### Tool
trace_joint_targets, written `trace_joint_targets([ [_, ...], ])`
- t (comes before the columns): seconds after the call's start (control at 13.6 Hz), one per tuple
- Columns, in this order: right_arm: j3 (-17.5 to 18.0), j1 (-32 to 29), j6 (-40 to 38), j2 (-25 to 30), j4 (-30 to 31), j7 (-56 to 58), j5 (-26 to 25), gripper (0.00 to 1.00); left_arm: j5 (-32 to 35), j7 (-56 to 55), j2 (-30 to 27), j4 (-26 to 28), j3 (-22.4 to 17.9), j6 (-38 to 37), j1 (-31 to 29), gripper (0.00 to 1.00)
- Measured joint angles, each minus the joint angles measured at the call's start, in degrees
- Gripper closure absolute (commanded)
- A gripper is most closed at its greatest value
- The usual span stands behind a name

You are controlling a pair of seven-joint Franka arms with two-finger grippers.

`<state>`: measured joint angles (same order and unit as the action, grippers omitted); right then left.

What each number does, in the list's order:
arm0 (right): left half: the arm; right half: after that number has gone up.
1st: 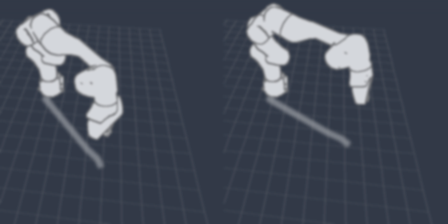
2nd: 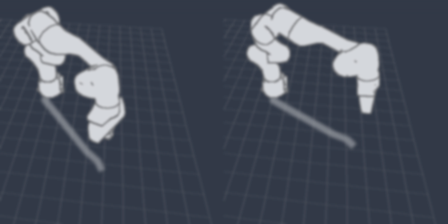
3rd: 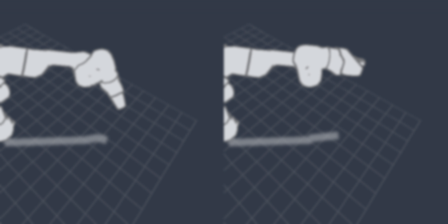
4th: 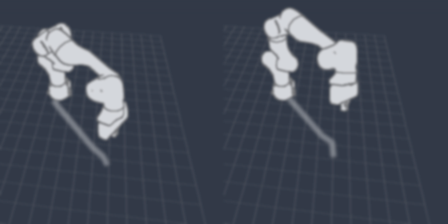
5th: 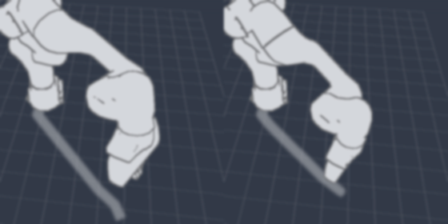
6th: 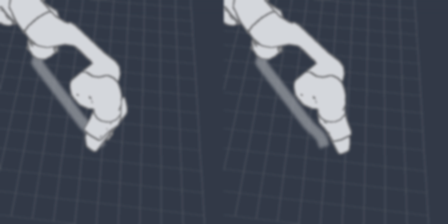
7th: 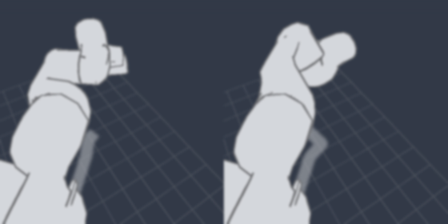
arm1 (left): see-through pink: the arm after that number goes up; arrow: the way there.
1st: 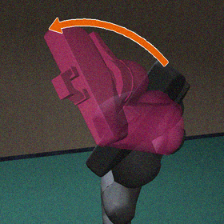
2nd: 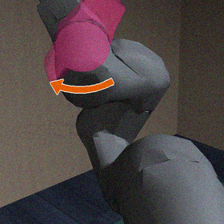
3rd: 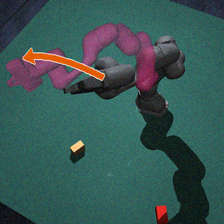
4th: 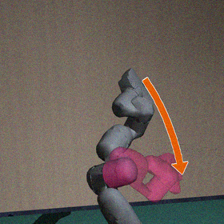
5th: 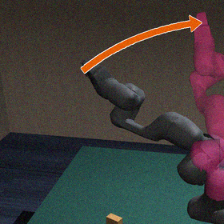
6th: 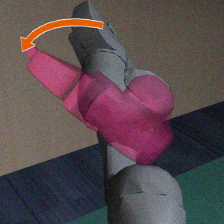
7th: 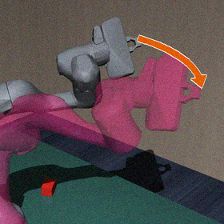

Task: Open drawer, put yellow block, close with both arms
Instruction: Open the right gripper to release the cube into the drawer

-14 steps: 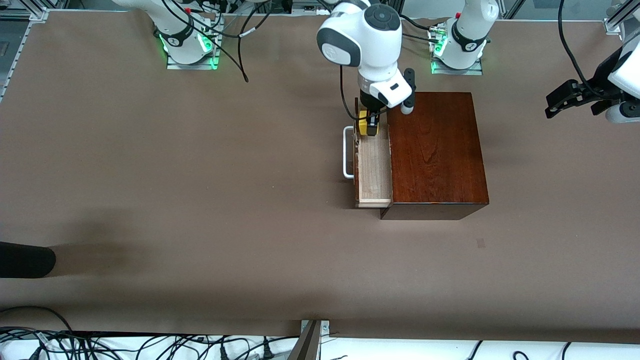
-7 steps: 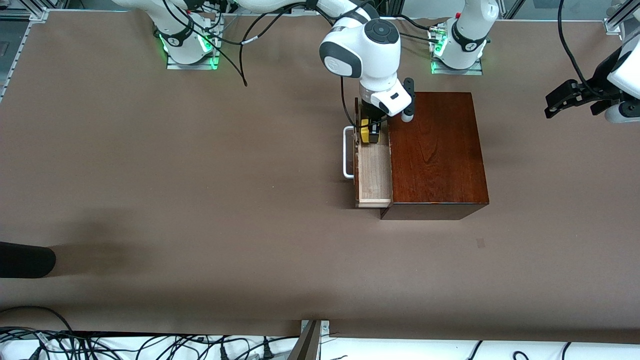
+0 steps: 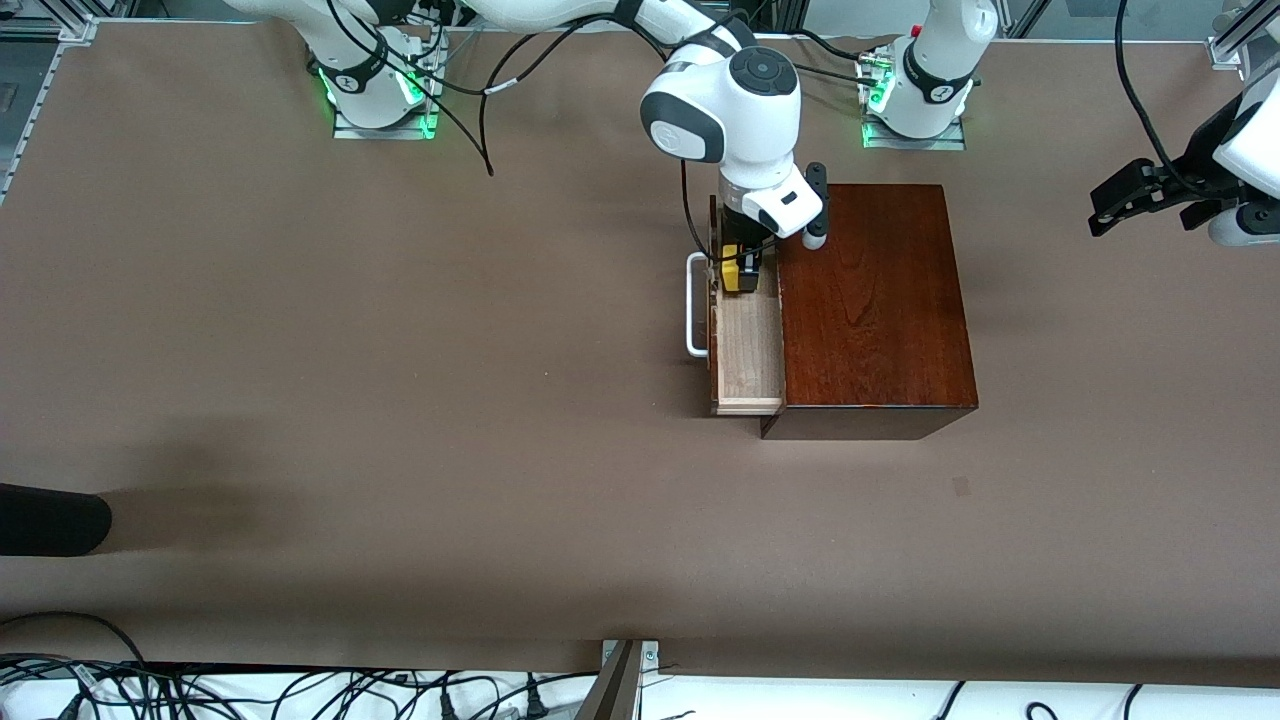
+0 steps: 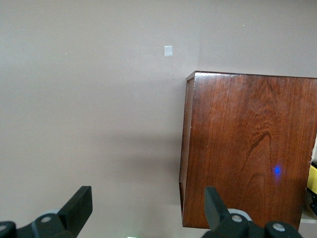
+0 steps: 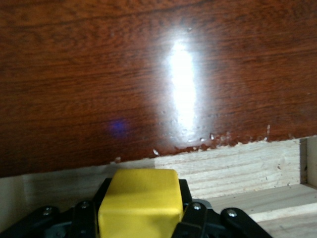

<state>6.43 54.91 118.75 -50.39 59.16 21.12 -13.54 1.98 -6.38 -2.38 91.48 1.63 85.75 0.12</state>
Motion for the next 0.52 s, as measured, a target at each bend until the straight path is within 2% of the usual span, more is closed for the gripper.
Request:
trace_joint_targets([
  [0.52, 0.0, 0.1, 0.9, -1.5, -0.1, 0.3, -0.1, 0.93, 0.0, 0.0, 0.0, 0.0, 0.0, -0.3, 0.1, 0.00],
])
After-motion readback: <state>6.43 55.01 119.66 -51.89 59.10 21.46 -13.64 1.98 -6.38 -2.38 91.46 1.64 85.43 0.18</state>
